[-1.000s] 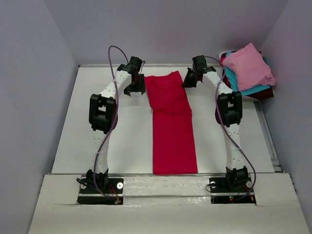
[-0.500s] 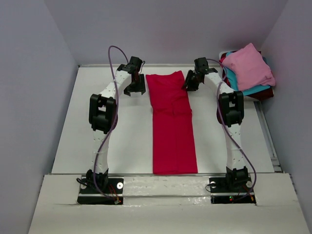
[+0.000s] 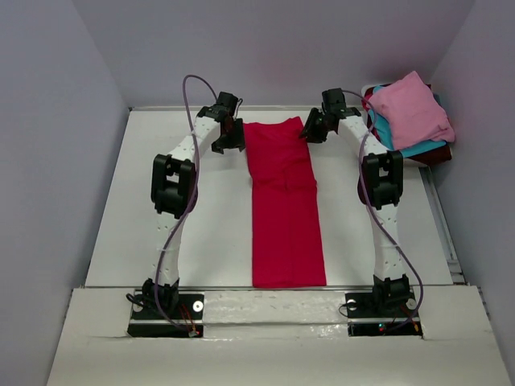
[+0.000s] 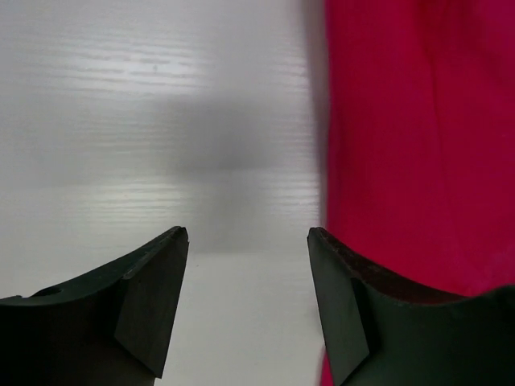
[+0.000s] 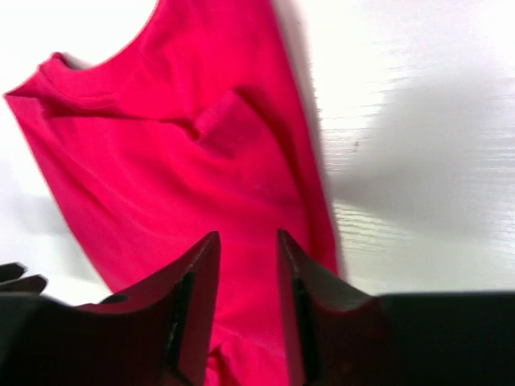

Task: Fold and stack the t-shirts
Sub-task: Fold the tshirt

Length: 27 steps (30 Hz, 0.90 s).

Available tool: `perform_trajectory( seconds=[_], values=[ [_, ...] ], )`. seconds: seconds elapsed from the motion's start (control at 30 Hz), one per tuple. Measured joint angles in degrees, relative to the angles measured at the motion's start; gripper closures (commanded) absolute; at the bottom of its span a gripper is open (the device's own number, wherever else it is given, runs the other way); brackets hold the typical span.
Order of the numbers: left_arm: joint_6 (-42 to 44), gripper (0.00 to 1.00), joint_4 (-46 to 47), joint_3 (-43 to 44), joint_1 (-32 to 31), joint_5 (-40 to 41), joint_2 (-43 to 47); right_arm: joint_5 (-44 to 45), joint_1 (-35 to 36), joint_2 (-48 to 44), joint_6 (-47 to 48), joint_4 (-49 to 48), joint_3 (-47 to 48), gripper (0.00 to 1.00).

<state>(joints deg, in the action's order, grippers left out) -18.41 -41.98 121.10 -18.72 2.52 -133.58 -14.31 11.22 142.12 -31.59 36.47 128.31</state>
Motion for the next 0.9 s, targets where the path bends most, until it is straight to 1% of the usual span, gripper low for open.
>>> perform_trajectory(
  seconds=[0.17, 0.3, 0.4, 0.47, 0.5, 0.63, 0.73, 0.9],
  values=[
    [-0.24, 0.35, 5.40, 3.45, -0.31, -5.84, -2.38, -2.56, -0.02, 0.00, -1.90, 0.35, 2.43, 0.70],
    [-0.79, 0.45, 10.78, 6.16, -0.33, -9.92, -5.03, -4.39, 0.00, 0.00, -3.15, 0.35, 2.58, 0.73],
    [-1.88, 0.49, 15.06, 6.51, -0.28, -14.05, -6.34, -6.25, 0.00, 0.50, -3.96, 0.37, 3.15, 0.74],
    [-2.97, 0.51, 18.34, 6.54, -0.28, -17.81, -7.39, -7.76, 0.00, 2.36, -4.52, 0.28, 5.44, 0.74],
    [-3.54, 0.54, 19.76, 6.58, -0.28, -19.69, -7.98, -8.28, 0.00, 3.34, -4.74, 0.24, 6.43, 0.74],
    [-5.55, 0.55, 24.28, 7.19, -0.17, -25.94, -10.27, -9.79, 0.11, 6.36, -5.55, 0.24, 7.23, 0.75],
    [-6.36, 0.57, 26.05, 7.21, -0.17, -28.89, -11.69, -10.49, 0.11, 8.00, -6.05, 0.42, 7.21, 0.75],
    [-7.08, 0.58, 25.64, 7.23, -0.17, -29.38, -13.22, -11.45, 0.11, 8.98, -6.36, 0.44, 7.98, 0.75]
  ],
)
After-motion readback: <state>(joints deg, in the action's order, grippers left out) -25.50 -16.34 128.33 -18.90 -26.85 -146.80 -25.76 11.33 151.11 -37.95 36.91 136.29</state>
